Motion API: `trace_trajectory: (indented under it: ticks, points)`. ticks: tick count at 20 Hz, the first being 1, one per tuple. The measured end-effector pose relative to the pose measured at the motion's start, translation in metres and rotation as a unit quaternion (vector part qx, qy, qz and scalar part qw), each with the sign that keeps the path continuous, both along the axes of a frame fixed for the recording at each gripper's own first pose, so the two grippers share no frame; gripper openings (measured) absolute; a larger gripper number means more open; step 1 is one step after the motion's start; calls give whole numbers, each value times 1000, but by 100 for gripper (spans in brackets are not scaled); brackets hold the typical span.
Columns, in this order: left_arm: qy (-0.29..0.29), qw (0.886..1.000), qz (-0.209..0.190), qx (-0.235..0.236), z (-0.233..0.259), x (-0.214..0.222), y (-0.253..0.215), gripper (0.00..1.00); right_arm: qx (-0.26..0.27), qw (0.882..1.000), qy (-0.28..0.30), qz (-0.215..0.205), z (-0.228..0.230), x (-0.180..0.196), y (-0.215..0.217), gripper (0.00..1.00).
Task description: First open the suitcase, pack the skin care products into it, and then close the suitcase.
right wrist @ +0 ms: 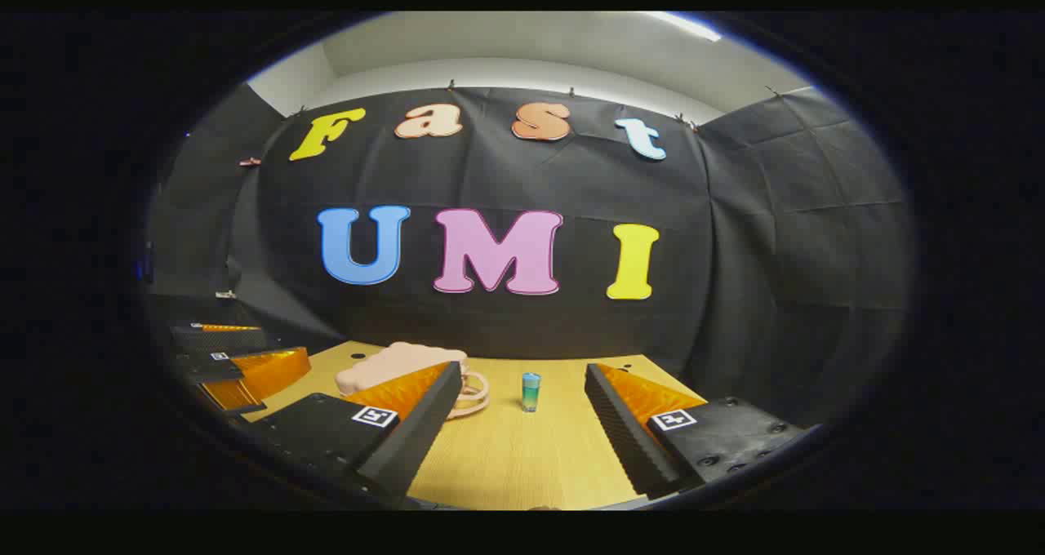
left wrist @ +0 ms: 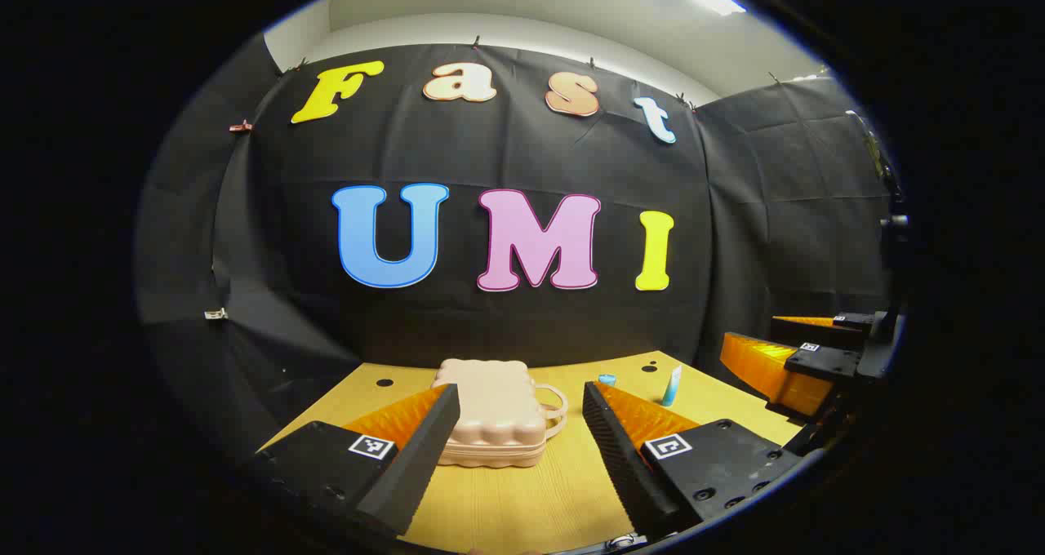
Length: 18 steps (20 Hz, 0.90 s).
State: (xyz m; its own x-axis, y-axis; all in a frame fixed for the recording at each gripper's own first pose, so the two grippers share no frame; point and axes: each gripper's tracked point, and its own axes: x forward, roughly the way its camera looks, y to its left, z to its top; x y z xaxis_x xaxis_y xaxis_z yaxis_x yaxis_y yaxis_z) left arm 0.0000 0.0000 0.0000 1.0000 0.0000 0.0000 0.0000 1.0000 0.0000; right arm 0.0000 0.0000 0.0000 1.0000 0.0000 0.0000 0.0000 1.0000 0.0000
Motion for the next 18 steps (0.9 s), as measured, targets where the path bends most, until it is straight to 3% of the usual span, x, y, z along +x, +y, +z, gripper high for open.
trace_trajectory:
  ticks: [9, 14, 18]
  points:
    - [24, 1000, 1, -9, -11, 18, -6, 95, -3, 999, -3, -48, 4, 8, -42, 95]
    - [25, 1000, 11, 3, -7, 45, -9, 95, -8, 999, 4, -48, 4, 27, -54, 96]
    - [38, 999, 8, -19, -6, 78, -20, 96, -15, 999, 2, -31, 8, 56, -57, 96]
